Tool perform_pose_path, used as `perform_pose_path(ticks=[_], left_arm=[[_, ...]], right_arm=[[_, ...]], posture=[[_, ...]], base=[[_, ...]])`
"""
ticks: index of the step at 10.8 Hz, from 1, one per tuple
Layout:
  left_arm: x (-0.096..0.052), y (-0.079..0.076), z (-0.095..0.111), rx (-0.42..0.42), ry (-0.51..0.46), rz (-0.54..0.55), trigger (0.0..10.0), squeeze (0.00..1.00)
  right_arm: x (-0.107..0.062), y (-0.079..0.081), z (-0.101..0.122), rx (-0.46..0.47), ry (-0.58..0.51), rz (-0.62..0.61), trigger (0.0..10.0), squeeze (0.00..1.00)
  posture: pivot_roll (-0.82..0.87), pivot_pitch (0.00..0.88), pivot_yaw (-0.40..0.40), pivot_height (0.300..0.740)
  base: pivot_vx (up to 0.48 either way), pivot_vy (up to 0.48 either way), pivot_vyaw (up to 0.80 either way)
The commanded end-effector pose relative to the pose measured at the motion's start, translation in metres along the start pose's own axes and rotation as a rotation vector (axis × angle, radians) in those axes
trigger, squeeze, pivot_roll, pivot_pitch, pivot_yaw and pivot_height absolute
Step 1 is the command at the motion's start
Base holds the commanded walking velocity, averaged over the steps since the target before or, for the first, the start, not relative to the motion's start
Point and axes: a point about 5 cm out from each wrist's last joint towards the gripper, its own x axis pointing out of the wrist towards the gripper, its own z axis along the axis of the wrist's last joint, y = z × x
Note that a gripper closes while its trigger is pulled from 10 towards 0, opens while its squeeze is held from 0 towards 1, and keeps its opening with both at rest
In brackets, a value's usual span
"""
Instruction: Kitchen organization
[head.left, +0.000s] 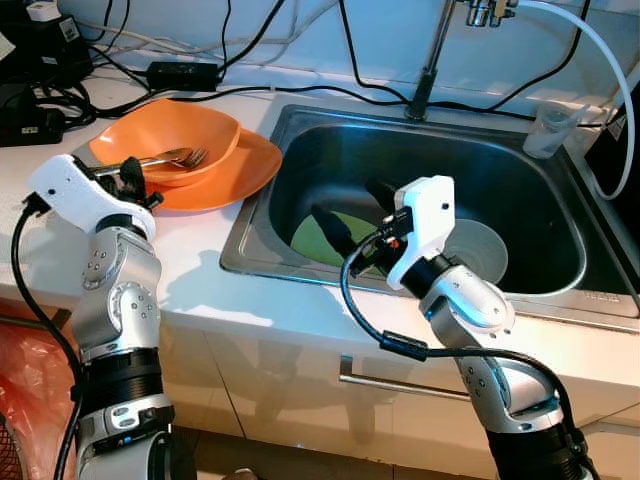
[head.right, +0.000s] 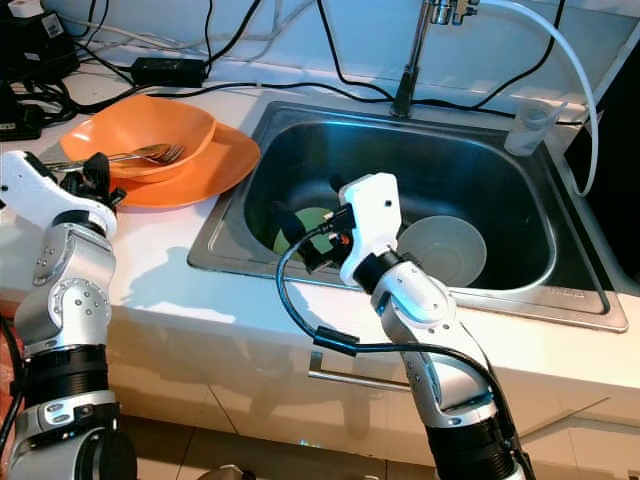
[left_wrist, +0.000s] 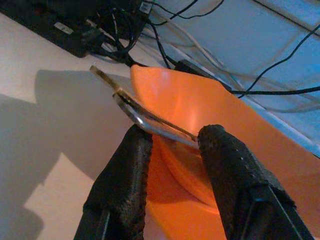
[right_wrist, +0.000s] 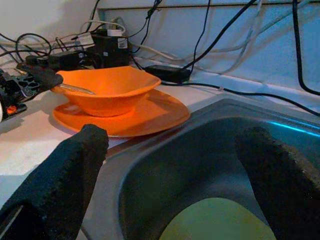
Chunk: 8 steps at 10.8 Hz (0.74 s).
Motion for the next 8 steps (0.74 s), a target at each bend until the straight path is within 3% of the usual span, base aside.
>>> perform_pose_path(ticks=[1,2,8], left_arm=[[-0.0011,-0.0031,0.0041,0.017,-0.029,-0.019,3.8,0.00],[-0.0016,-0.0031,0.0052,0.011,-0.042,-0.020,0.0,0.00],[-0.0013,-0.0060,0.0091,0.036,-0.074,-0.038,0.0,0.00]], right_arm=[[-0.0012,-0.0035,0.0000,-0.005,-0.002,-0.013,10.0,0.00],[-0.0012,-0.0035,0.0000,-0.005,-0.002,-0.013,10.0,0.00],[0.0001,-0.0044,0.0002,-0.013,-0.005,-0.013,10.0,0.00]], posture=[[-0.01,0.067,-0.034,0.740],[-0.01,0.067,-0.034,0.740],[-0.01,0.059,-0.036,0.740]], base=[[0.000,0.000,0.00],[0.000,0.000,0.00],[0.000,0.000,0.00]])
